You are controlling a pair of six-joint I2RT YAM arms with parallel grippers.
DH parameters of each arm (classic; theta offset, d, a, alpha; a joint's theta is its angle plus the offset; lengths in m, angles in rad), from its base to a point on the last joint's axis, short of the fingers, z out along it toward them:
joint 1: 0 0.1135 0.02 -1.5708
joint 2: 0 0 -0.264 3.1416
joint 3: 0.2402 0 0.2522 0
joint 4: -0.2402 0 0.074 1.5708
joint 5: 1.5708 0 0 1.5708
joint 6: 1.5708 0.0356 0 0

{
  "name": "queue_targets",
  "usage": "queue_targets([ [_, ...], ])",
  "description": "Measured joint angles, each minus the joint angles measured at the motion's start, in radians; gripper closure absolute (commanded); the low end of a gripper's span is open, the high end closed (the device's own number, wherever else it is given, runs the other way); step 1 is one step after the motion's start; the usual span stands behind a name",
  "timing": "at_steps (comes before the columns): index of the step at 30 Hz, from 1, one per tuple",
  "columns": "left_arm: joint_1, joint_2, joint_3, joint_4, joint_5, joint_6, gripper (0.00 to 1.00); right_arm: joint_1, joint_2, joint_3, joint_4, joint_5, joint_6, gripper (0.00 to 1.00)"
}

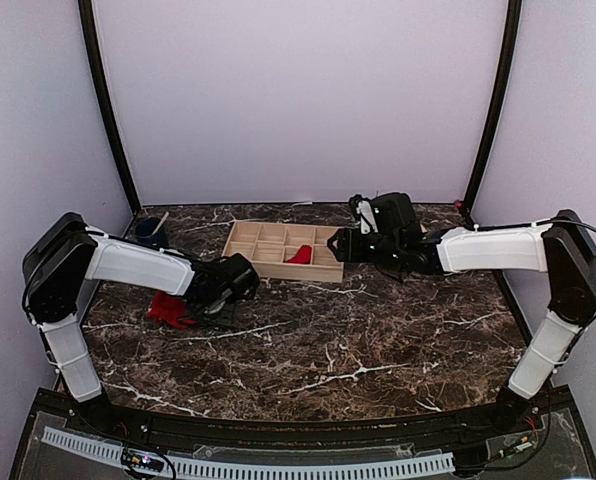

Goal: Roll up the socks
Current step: Pick up the sock from the center of the board.

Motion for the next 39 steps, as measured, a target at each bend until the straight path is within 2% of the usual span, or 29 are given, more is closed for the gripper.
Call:
queue_targets([
  [3,0.001,-0.004,-0.018,0.028,-0.001,-0.003,0.67,0.001,-0.018,-0.011,0.000,0.004,0.000,0.31],
  [6,0.001,-0.020,-0.045,0.056,0.003,-0.003,0.73,0.001,-0.042,-0.026,0.001,0.010,0.002,0.32],
  [8,0.002,-0.029,-0.060,0.076,0.008,-0.002,0.83,0.001,-0.058,-0.035,0.000,0.013,0.005,0.32],
  [10,0.006,-0.040,-0.081,0.096,0.019,0.006,1.00,0.001,-0.068,-0.039,0.000,0.016,0.007,0.32],
  [22,-0.016,-0.174,-0.110,0.135,0.174,0.147,1.00,0.003,-0.203,-0.122,-0.003,0.104,0.014,0.32],
  [25,-0.035,-0.255,-0.039,0.135,0.237,0.203,1.00,0.002,-0.224,-0.141,-0.007,0.131,0.016,0.32],
  [32,-0.047,-0.287,0.169,0.095,0.384,0.267,1.00,-0.004,-0.291,-0.188,-0.047,0.193,0.029,0.32],
  [35,-0.050,-0.291,0.259,0.082,0.497,0.280,1.00,-0.011,-0.325,-0.211,-0.063,0.227,0.036,0.31],
  [39,-0.052,-0.314,0.278,0.101,0.684,0.274,1.00,-0.025,-0.370,-0.230,-0.089,0.265,0.040,0.31],
])
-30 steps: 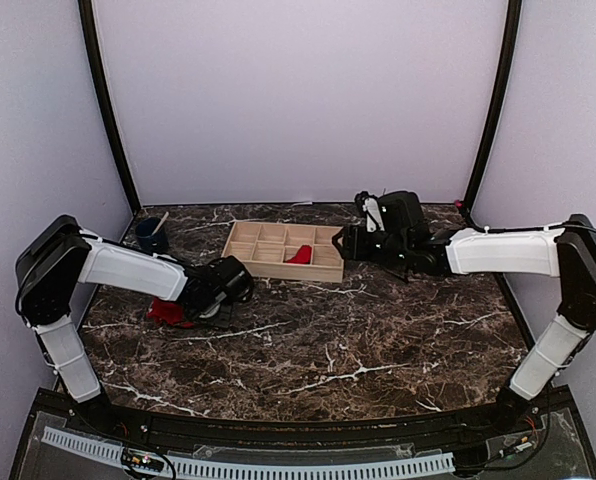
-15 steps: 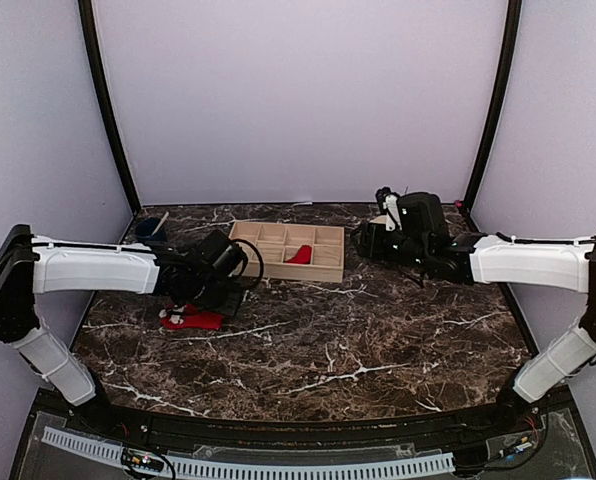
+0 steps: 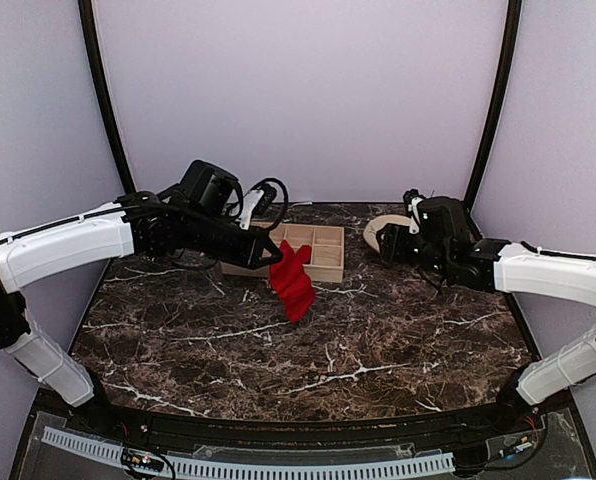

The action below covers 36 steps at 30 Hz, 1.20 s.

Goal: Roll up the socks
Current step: Pick up the sock from the center of the board, then place the sock at the center of the board.

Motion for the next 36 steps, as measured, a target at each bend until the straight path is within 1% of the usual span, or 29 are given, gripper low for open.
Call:
queue_targets([
  [5,0.000,-0.016,-0.021,0.064,0.183,-0.029,1.00,-0.012,-0.027,-0.004,-0.019,0.024,0.003,0.31],
  [8,0.003,-0.042,-0.091,0.118,0.249,-0.061,1.00,-0.013,-0.031,-0.004,-0.023,0.023,0.003,0.31],
  [11,0.006,-0.049,-0.149,0.141,0.273,-0.081,1.00,-0.013,-0.030,-0.004,-0.028,0.012,0.003,0.32],
  [16,0.017,-0.052,-0.164,0.136,0.244,-0.070,1.00,-0.013,-0.025,-0.004,-0.028,-0.007,0.006,0.31],
  [21,0.034,-0.076,-0.134,0.083,0.157,0.004,1.00,-0.013,-0.018,-0.004,-0.028,-0.013,0.006,0.31],
  [25,0.050,-0.082,-0.061,0.047,0.071,0.091,1.00,-0.013,-0.010,-0.004,-0.028,-0.024,0.006,0.31],
  [29,0.058,-0.081,-0.003,0.046,0.010,0.202,1.00,-0.013,0.003,-0.001,-0.028,-0.029,0.006,0.31],
  [34,0.054,-0.039,0.061,0.045,0.000,0.358,1.00,-0.013,0.016,0.008,-0.031,-0.031,0.002,0.30],
  [36,0.036,-0.008,0.062,0.042,0.003,0.419,1.00,-0.013,0.016,0.008,-0.032,-0.030,0.001,0.30],
])
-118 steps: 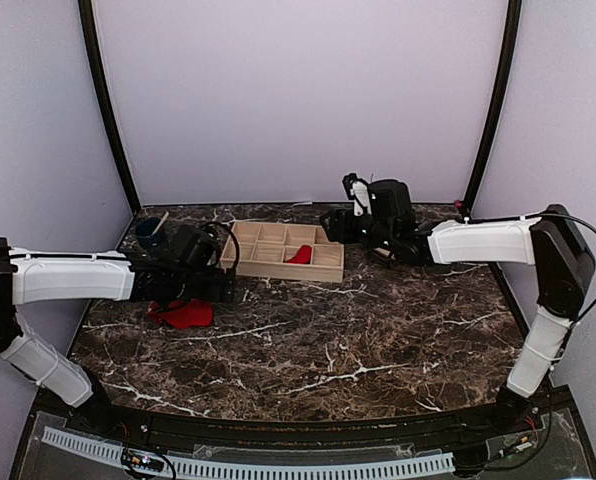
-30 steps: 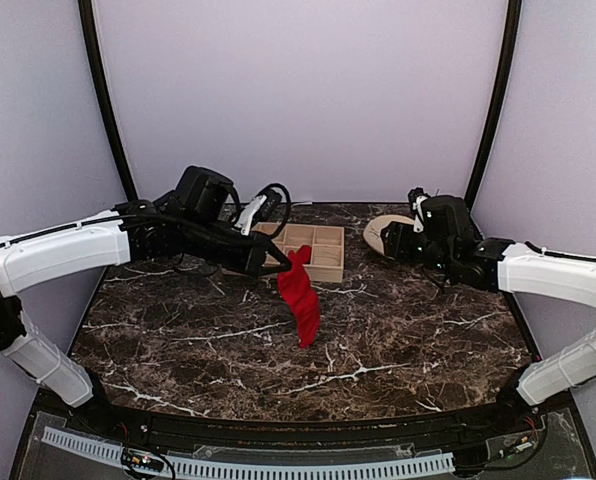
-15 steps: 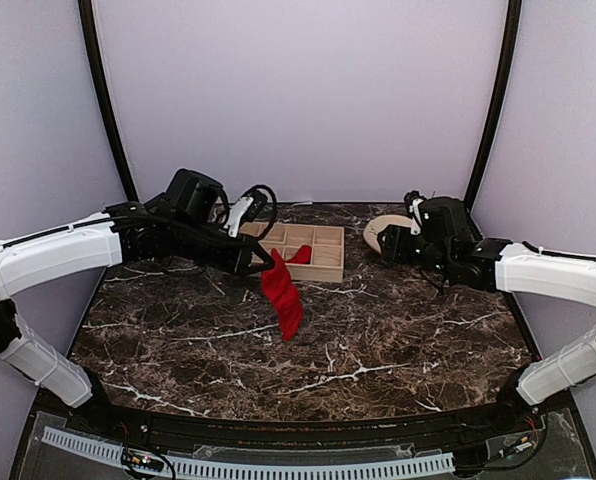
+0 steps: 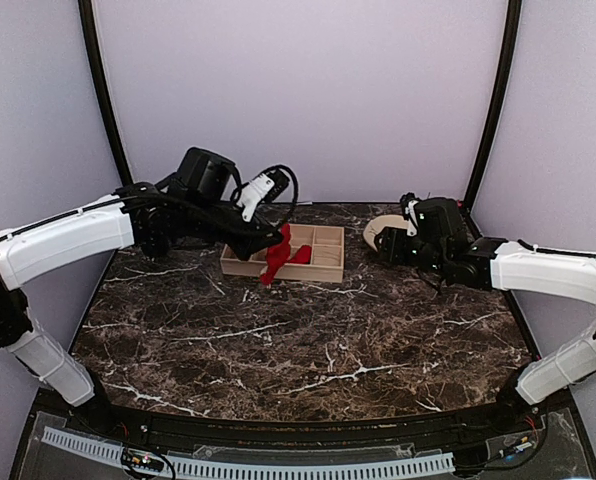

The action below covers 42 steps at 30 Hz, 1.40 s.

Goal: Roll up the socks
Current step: Place the sock at the center of the board.

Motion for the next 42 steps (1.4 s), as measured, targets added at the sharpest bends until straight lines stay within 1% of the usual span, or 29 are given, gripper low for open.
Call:
queue_targets([
  [5,-0.124,0.161,-0.027,-0.029,-0.014,0.112,1.00,0.000,0.000,0.000,0.000,0.001,-0.003,0.30],
  [10,-0.236,0.330,-0.056,-0.079,-0.043,0.155,1.00,-0.002,0.000,0.000,-0.001,0.002,-0.005,0.30],
  [13,-0.271,0.348,-0.067,-0.109,-0.035,0.163,1.00,-0.005,0.001,0.000,-0.002,0.002,-0.006,0.30],
  [17,-0.274,0.336,-0.069,-0.114,-0.009,0.161,0.99,-0.005,0.004,0.000,-0.007,-0.001,-0.006,0.29],
  [18,-0.274,0.333,-0.076,-0.111,-0.001,0.158,0.97,-0.005,0.008,0.000,-0.007,-0.005,-0.007,0.29],
  [20,-0.273,0.321,-0.108,-0.109,0.011,0.148,0.86,-0.006,0.019,0.000,-0.007,-0.024,-0.013,0.28],
  [21,-0.275,0.314,-0.131,-0.108,0.018,0.140,0.79,-0.006,0.030,0.001,-0.007,-0.038,-0.018,0.27],
  [23,-0.282,0.302,-0.175,-0.109,0.034,0.118,0.61,-0.006,0.063,0.009,-0.009,-0.073,-0.031,0.26],
  [25,-0.294,0.293,-0.219,-0.109,0.048,0.084,0.50,-0.003,0.111,0.031,-0.018,-0.112,-0.049,0.25],
  [27,-0.301,0.281,-0.260,-0.106,0.057,0.048,0.46,0.005,0.163,0.066,-0.032,-0.140,-0.068,0.25],
  [30,-0.320,0.256,-0.300,-0.104,0.065,0.010,0.46,0.027,0.232,0.122,-0.048,-0.179,-0.097,0.26],
  [31,-0.322,0.246,-0.308,-0.104,0.067,-0.004,0.46,0.039,0.254,0.141,-0.052,-0.188,-0.107,0.28],
  [33,-0.327,0.227,-0.314,-0.100,0.059,-0.027,0.48,0.061,0.296,0.175,-0.053,-0.211,-0.124,0.41],
  [36,-0.327,0.184,-0.320,-0.062,0.000,-0.081,0.57,0.084,0.354,0.221,-0.060,-0.248,-0.143,0.62],
  [39,-0.327,0.136,-0.343,0.016,-0.069,-0.159,0.69,0.097,0.397,0.256,-0.070,-0.284,-0.167,0.80],
  [41,-0.325,0.117,-0.362,0.078,-0.114,-0.225,0.85,0.104,0.434,0.296,-0.084,-0.308,-0.178,0.90],
  [42,-0.325,0.115,-0.368,0.107,-0.139,-0.262,0.91,0.108,0.448,0.311,-0.087,-0.318,-0.190,0.95],
])
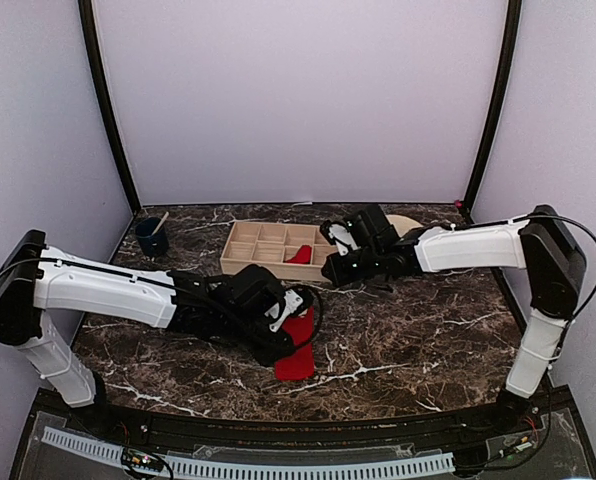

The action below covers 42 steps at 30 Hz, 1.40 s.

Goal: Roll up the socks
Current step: Place the sock at the center of the board, then adjust the sock at the center of the board.

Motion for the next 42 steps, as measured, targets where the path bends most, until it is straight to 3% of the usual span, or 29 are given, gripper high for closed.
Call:
queue_targets([
  [3,0.000,0.007,-0.006,0.056,-0.054,-0.090,1.00,0.015,0.042,0.046,-0.015,-0.031,-0.021,1.00],
  [17,0.030,0.113,-0.012,0.126,-0.082,-0.320,1.00,0.068,0.198,0.141,-0.036,-0.167,-0.039,1.00],
  [29,0.077,0.168,-0.058,0.193,0.027,-0.357,1.00,0.088,0.315,0.212,-0.042,-0.200,-0.034,1.00],
  [42,0.095,0.196,-0.057,0.215,0.068,-0.378,1.00,0.083,0.334,0.221,-0.053,-0.100,-0.020,1.00],
])
